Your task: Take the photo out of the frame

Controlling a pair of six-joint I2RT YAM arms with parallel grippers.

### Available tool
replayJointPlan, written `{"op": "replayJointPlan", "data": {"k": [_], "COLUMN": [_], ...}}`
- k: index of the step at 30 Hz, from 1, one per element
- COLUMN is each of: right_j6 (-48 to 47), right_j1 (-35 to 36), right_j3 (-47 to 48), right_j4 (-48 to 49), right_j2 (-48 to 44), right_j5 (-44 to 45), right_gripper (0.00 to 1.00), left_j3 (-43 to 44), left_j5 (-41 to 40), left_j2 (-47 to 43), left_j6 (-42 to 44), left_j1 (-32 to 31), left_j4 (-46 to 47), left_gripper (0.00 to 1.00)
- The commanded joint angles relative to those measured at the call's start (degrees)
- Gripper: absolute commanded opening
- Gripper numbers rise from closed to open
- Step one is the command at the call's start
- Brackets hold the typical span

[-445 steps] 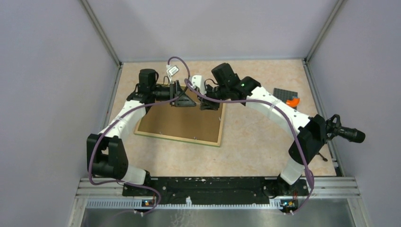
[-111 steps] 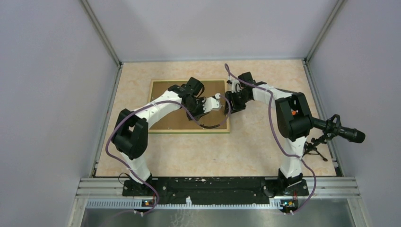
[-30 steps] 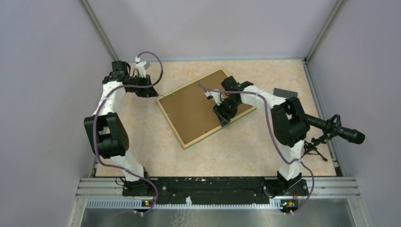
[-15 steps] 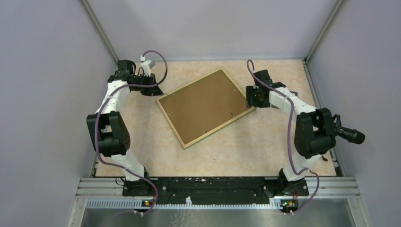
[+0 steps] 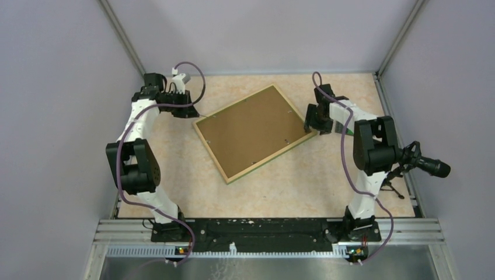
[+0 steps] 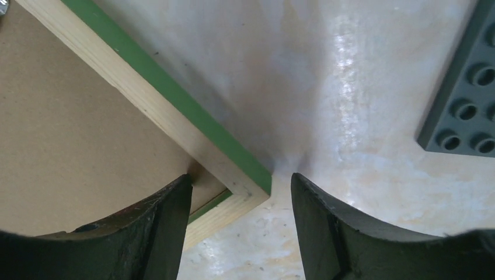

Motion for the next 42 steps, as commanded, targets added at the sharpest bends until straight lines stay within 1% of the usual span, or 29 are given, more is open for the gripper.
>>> {"op": "replayJointPlan", "data": {"k": [1,2,3,6,7,10,12,13,15,19,23,25,28,30,32,34,36,38,42], "right_j6": [3.35,3.38,2.71,-0.63,-2.36,-10.58,-17.11,-21.15,-29.95,-41.61,-56.16,-61.28,-67.16,-69.80,-71.46,-72.53,-72.50,-70.66,-65.50], "right_j1": [0.12,0.12,0.15,0.39,0.69,2.21,3.49,4.07,4.98,7.41,10.89,11.99,12.80,13.11,13.12,13.07,13.16,13.40,14.73], "right_j3": [3.71,4.23,4.69,5.83,6.85,10.84,14.12,15.97,19.19,23.87,25.61,24.06,18.05,13.13,10.15,10.57,14.83,23.29,50.11], "right_j4": [-0.11,-0.13,0.03,0.78,0.73,0.29,0.21,0.20,0.14,0.88,-2.16,-4.56,-6.63,-6.19,-5.44,-4.55,-3.53,-3.91,-11.45], "right_j2": [4.60,5.41,6.02,7.71,8.67,12.47,15.82,17.13,19.22,21.21,21.62,20.53,16.11,13.64,11.61,11.83,14.13,18.65,32.64], "right_j5": [-3.43,-3.61,-5.99,-9.61,-10.44,-11.89,-12.46,-13.49,-18.45,-23.68,-25.48,-27.68,-30.33,-30.50,-29.99,-29.31,-28.65,-28.46,-28.22], "right_gripper": [0.62,0.61,0.59,0.47,0.41,0.23,0.14,0.11,0.05,0.00,0.00,0.00,0.00,0.00,0.00,0.00,0.00,0.00,0.00], "left_j3": [0.34,0.33,0.26,-0.06,-0.23,-1.07,-1.89,-2.31,-3.02,-3.75,-3.89,-3.96,-4.09,-4.07,-3.95,-3.66,-3.12,-2.56,-1.52], "left_j5": [-1.04,-1.30,-1.49,-2.26,-2.48,-3.22,-3.78,-3.87,-3.94,-4.05,-4.46,-4.56,-4.78,-5.51,-5.03,-4.10,-3.30,-2.86,-2.72], "left_j2": [-4.08,-4.25,-4.42,-5.24,-5.59,-6.79,-7.78,-8.18,-8.97,-9.89,-10.38,-10.59,-10.89,-10.93,-10.91,-10.61,-10.01,-9.24,-8.02], "left_j6": [-0.09,0.02,0.02,0.38,0.61,2.13,2.98,3.45,3.92,4.28,4.21,4.22,3.93,2.73,2.48,2.31,2.26,2.50,3.19], "left_j1": [-0.08,-0.06,-0.04,-0.02,-0.06,-0.06,-0.03,-0.08,-0.07,-0.02,0.06,0.01,0.10,0.12,0.19,0.25,0.19,0.22,0.22], "left_j4": [-0.01,-0.06,-0.13,-0.30,-0.53,-1.12,-1.37,-1.44,-1.75,-2.22,-2.44,-2.50,-2.42,-2.15,-1.99,-1.94,-2.00,-2.24,-2.59], "left_gripper": [0.00,0.00,0.00,0.00,0.00,0.00,0.00,0.00,0.00,0.00,0.00,0.00,0.00,0.00,0.00,0.00,0.00,0.00,0.00]}}
